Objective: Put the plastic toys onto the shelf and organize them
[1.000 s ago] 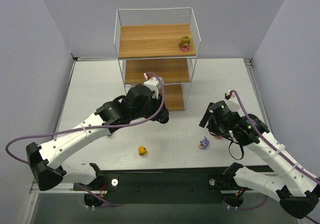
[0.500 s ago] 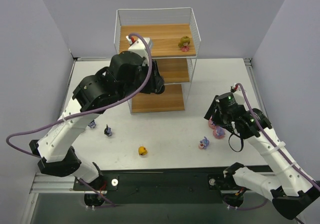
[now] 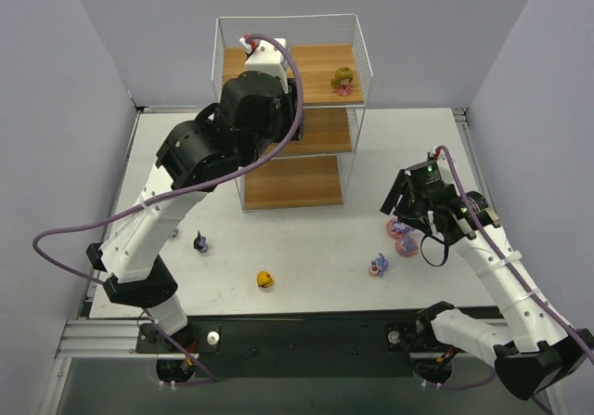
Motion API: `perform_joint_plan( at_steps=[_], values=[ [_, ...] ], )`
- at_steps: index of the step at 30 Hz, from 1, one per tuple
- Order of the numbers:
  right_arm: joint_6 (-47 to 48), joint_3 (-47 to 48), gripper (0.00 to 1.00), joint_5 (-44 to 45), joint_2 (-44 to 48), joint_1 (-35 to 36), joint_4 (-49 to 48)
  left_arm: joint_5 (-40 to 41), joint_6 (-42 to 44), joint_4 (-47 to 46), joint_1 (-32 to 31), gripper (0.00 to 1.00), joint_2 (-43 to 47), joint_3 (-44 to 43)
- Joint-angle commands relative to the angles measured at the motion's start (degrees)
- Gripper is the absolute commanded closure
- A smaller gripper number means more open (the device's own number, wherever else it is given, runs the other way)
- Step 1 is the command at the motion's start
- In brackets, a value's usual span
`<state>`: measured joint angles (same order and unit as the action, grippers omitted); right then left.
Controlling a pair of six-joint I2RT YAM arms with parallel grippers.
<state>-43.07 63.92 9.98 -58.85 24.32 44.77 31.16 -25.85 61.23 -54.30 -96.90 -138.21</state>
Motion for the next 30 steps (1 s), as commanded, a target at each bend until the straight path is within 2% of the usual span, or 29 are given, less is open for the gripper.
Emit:
perform_joint_plan(
  at_steps=[1,9,19,30],
  values=[
    [2.99,1.03,0.36,-2.42,-1.18,-1.73,-0.56,6.88,3.61,-8.22,-0.10,0.96,-1.71,-5.92],
    [4.66,0.06,0.36,-4.61,-1.18,-3.48,-1.18,8.04,4.58,-15.09,1.56,0.96,-4.26,-7.51],
    [3.78,-2.66,0.36,-5.67,0.58,-4.10,-1.88,-4.25,-5.18,-15.00,10.17,0.96,-6.37,-7.77],
    [2.11,-6.09,0.36,-6.29,3.39,-4.10,-2.67,-8.74,-8.96,-12.45,12.20,0.96,-8.39,-7.77]
  ],
)
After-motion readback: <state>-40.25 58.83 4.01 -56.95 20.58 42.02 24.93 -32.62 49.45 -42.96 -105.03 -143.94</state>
